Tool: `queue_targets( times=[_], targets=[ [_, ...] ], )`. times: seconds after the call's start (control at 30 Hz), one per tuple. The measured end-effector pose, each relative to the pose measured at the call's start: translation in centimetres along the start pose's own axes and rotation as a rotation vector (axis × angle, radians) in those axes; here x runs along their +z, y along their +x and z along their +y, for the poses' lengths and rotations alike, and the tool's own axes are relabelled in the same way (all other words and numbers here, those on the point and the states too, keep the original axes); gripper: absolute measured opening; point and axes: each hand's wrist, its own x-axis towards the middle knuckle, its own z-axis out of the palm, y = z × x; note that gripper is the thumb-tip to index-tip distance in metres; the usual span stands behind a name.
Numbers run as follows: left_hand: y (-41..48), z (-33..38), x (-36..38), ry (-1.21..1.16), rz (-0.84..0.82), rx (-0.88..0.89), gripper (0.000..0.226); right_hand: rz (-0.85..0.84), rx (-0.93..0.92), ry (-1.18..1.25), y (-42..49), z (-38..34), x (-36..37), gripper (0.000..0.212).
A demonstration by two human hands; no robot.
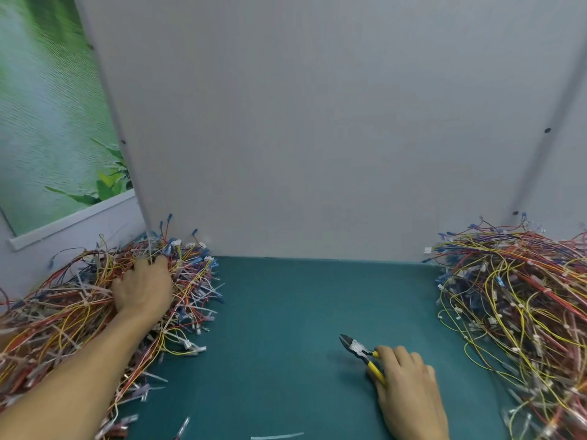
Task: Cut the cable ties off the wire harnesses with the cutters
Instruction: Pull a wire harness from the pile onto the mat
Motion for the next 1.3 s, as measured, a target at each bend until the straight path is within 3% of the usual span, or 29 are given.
queue_targets(
  times=[0.13, 0.2, 0.3, 0.43, 0.57, 0.73, 0.8, 0.9, 0.93, 1.07, 1.1, 1.13, 1.3],
  targets=[
    [1.0, 0.8, -1.2, -0.026, -0.041, 0.013, 0.009, -0.008, 0.002, 0.007, -0.1, 0.0, 0.0, 0.037],
    [1.4, 1.0, -1.9, -0.01, -0.132, -0.022, 0.025, -0.013, 0.006, 0.011, -0.1, 0.1, 0.0, 0.038],
    [1.6, 1.2, -2.9, 0.06, -0.142, -0.035, 0.026, -0.02, 0.006, 0.009, 0.0, 0.0, -0.1, 0.04],
    [2.6, 0.7, -4.2, 0.043, -0.032, -0.058, 0.016, -0.023, -0.002, 0.004, 0.1, 0.1, 0.0, 0.042],
    [3.0, 0.9, -4.5, -0.022, 0.114, -0.06, 0.029, -0.034, -0.002, -0.006, 0.1, 0.1, 0.1, 0.043],
    [1.8, 1.9, -3.1, -0.024, -0.131, -0.096, 0.021, -0.034, 0.005, 0.007, 0.0, 0.1, 0.1, 0.04],
    [2.2, 2.3, -3.3, -0.099, -0.016, -0.061, 0.02, -0.032, -0.003, 0.001, 0.0, 0.1, 0.0, 0.042],
    [3.0, 2.3, -4.5, -0.25, 0.289, -0.114, 0.025, -0.021, -0.018, -0.005, 0.2, 0.0, 0.0, 0.044],
    [3.1, 2.0, -4.8, -0.264, 0.294, -0.154, 0.024, -0.019, -0.019, -0.001, 0.2, 0.1, 0.0, 0.043],
    [2.7, 0.7, -4.9, -0.05, -0.124, -0.172, 0.027, -0.021, -0.018, -0.004, 0.2, 0.1, 0.0, 0.043],
    [2.5, 0.7, -5.5, -0.006, -0.154, -0.159, 0.028, -0.02, -0.021, -0.004, 0.2, 0.1, 0.0, 0.043],
    [2.7, 0.7, -6.1, -0.01, -0.102, -0.137, 0.026, -0.022, -0.022, -0.002, 0.2, 0.1, 0.0, 0.043],
    [4.4, 0.3, -9.7, -0.236, 0.472, -0.1, 0.023, -0.018, -0.012, -0.004, 0.2, 0.0, 0.0, 0.042]
  ],
)
